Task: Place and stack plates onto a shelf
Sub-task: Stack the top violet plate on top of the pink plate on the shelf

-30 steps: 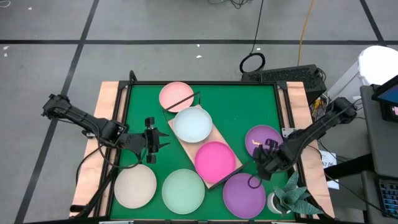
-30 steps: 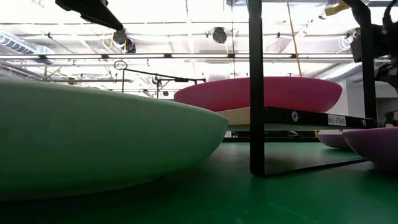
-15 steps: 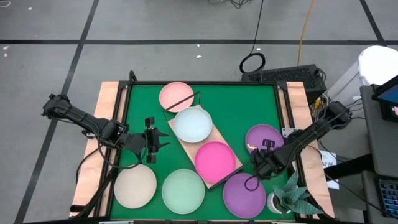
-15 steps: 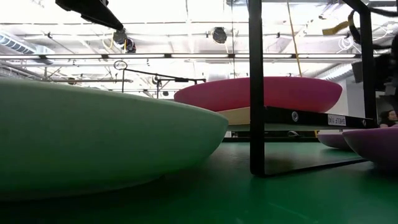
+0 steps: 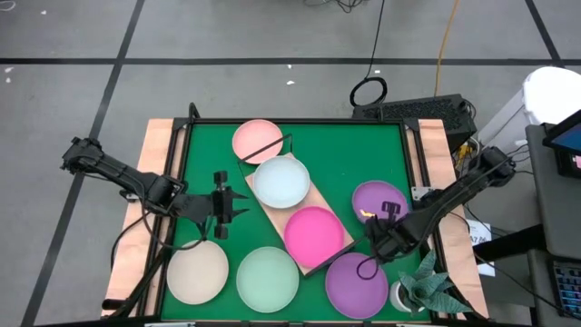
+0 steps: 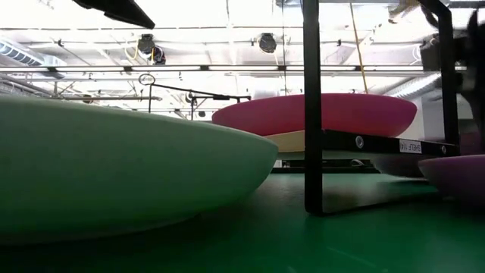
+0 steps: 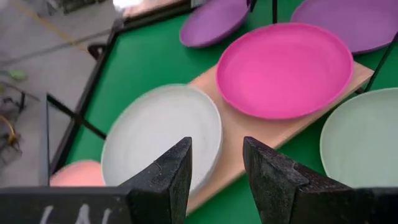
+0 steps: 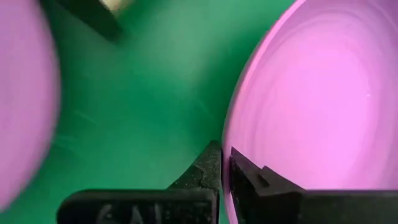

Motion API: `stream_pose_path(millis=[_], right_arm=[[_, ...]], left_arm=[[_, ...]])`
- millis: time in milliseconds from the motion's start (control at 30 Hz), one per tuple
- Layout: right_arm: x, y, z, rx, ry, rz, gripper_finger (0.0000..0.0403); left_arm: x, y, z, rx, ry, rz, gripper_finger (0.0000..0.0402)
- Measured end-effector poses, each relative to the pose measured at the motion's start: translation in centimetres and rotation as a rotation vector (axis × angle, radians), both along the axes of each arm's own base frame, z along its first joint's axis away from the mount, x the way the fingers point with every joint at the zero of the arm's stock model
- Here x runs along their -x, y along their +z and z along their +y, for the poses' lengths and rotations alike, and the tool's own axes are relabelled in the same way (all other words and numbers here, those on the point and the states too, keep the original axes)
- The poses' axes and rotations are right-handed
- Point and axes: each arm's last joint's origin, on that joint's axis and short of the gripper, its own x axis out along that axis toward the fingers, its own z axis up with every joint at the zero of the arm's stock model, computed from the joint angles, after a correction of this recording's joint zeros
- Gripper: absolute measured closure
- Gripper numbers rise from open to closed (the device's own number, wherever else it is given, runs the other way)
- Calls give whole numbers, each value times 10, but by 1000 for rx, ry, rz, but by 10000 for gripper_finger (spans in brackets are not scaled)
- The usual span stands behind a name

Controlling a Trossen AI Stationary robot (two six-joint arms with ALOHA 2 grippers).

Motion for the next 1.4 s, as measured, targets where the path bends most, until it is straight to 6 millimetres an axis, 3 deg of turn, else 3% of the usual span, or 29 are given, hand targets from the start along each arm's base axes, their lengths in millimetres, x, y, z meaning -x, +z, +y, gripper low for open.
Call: stream_pose_path(millis=[200,467,733,1033,1400], right_arm=[[-11,41,5,68,183,-27,401],[-12,81,-3,167,252,33,402],[-30,114,-6,210,593,-2,402],[-62,127,-9,299,1032,-144,402],[-81,131,-25,196,1230,-249,403]], left_arm=[[-3,5,-1,-71,-56,-39,252],[-4,7,-2,-134,-96,-48,252],[-24,13,-5,-174,-125,-64,252],[-75,27,-14,-323,-174,69,252],[-128,23,-42,-560,-382,270,252]])
